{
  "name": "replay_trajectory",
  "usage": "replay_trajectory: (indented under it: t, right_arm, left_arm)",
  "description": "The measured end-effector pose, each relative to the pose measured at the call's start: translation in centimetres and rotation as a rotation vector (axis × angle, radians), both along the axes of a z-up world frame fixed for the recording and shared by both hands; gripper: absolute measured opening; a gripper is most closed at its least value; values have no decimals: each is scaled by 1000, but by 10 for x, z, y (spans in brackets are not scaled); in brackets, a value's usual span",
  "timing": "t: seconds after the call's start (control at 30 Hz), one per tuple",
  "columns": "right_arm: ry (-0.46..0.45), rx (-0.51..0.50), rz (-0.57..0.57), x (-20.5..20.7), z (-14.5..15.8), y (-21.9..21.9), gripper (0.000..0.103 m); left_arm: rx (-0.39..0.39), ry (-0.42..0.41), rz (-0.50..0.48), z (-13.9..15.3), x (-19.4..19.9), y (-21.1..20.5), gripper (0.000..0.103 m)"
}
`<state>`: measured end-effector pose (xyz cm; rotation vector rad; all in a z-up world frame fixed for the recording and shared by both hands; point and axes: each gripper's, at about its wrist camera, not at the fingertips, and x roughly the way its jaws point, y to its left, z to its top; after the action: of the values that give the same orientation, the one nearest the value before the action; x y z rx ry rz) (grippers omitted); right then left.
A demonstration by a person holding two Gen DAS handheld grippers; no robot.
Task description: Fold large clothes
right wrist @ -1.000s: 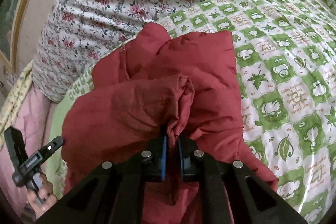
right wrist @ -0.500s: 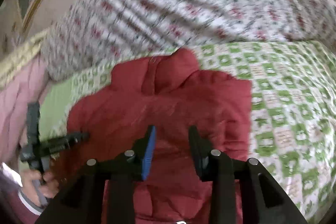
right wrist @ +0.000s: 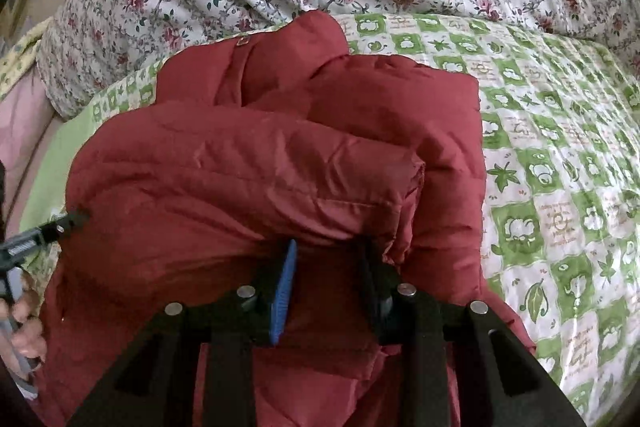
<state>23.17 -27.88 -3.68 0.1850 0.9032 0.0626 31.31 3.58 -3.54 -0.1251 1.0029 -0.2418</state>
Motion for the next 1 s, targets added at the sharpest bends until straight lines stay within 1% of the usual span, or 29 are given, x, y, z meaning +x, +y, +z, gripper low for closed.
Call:
replay_trajectory:
  t: [0.03, 0.07, 0.13, 0.2, 0.27, 0.4, 0.47, 0.53, 0.6, 0.63, 0.7, 0.77, 0.83, 0.87, 1.0]
  right_arm:
    - [-14, -5, 2, -2, 4, 2, 34]
    - [-25, -30, 3, -5, 8, 5, 34]
    - [-7, -50, 10, -3, 5, 7, 34]
    - [32, -23, 11, 2, -7, 3, 33]
    - [43, -14, 15, 6, -12, 1, 33]
    - [47, -27, 17, 6, -13, 4, 33]
    - [49, -8, 15, 6, -14, 1, 33]
    - [47, 1, 13, 5, -14, -1, 33]
    - [30, 20, 9, 1, -9, -2, 34]
    - [29, 35, 6, -2, -5, -4, 34]
    - [17, 68, -7, -15, 7, -7, 35]
    - [-9, 82, 1, -31, 21, -7, 44]
    - [-23, 85, 16, -45, 29, -5, 50]
    - [-27, 90, 23, -53, 33, -4, 50]
    - [-15, 134, 35, -79, 37, -3, 51]
  left_arm:
    - [2, 1, 3, -1, 0, 0, 43]
    - [7, 3, 5, -1, 0, -1, 43]
    - [13, 6, 4, -1, 0, -3, 43]
    - [14, 11, 3, -2, 0, -3, 43]
    - [14, 14, 2, -4, -1, -2, 43]
    - [15, 20, -2, -6, 1, -2, 43]
    - [21, 17, -2, -6, 2, -3, 43]
    - [43, 13, 7, -7, 2, -6, 44]
    - [55, 3, 12, -3, 0, -7, 43]
    - [45, 3, 15, 0, -3, -5, 44]
    - [7, 4, 13, 7, -10, 2, 47]
    - [-35, 6, 29, 15, -18, 11, 47]
    - [-87, 10, 47, 21, -32, 20, 47]
    - [-99, 7, 51, 24, -39, 22, 47]
    - [-101, 14, 46, 28, -69, 25, 47]
